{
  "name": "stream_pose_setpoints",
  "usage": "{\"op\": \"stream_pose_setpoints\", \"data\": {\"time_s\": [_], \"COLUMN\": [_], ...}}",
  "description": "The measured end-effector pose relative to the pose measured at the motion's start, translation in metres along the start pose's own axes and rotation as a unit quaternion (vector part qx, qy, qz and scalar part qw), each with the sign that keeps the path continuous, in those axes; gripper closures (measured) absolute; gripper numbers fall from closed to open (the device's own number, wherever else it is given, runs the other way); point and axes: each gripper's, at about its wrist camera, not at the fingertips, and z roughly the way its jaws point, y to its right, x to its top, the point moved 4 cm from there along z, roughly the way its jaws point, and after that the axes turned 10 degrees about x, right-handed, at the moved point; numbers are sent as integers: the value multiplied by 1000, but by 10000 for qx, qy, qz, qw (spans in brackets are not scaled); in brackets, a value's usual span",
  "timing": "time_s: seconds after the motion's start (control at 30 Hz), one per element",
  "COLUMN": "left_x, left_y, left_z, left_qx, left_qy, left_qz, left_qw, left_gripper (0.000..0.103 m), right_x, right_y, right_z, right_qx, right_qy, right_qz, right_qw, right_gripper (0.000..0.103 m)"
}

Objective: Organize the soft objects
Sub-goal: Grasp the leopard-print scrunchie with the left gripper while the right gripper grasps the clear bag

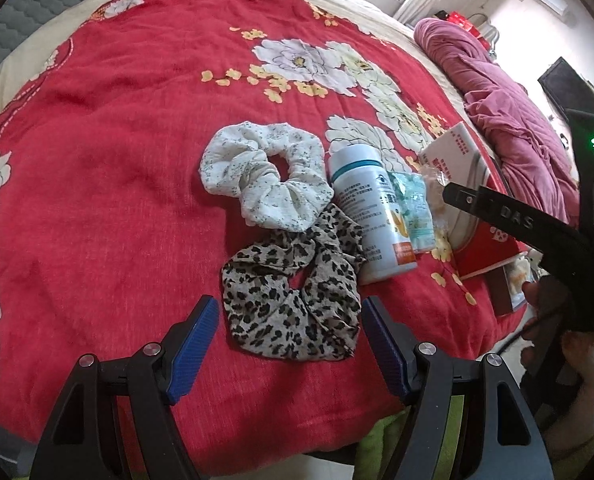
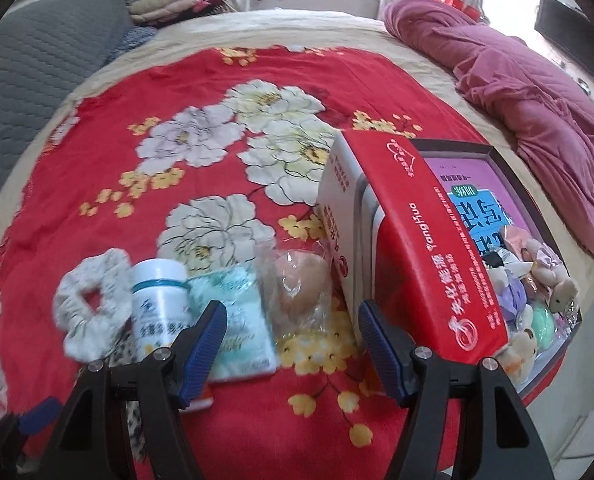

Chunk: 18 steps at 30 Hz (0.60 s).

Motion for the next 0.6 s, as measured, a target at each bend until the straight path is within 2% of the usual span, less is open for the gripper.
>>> {"op": "stream_pose_setpoints", "data": {"time_s": [0.13, 0.4, 0.53, 0.6], "left_x": [1, 3, 3, 2], "left_y": [-2, 4, 10, 11], "left_z": [6, 13, 19, 23], "left_qx": [-46, -221, -202, -182], "left_qy": [-25, -14, -56, -80], "left_qz": [-13, 91, 172, 207], "left_qw": [10000, 9997, 9996, 9996], "left_gripper": [28, 28, 28, 28], "right_x": [3, 10, 13, 14], "right_y": [0, 2, 0, -2], "right_z": [15, 28, 40, 45], "right_qx": [-117, -337, -787, -1017], "right_qy": [-124, -48, -186, -211], "right_qz": [116, 441, 285, 173], "right_qw": [9998, 9984, 9963, 9944], "right_gripper": [36, 36, 40, 46]}}
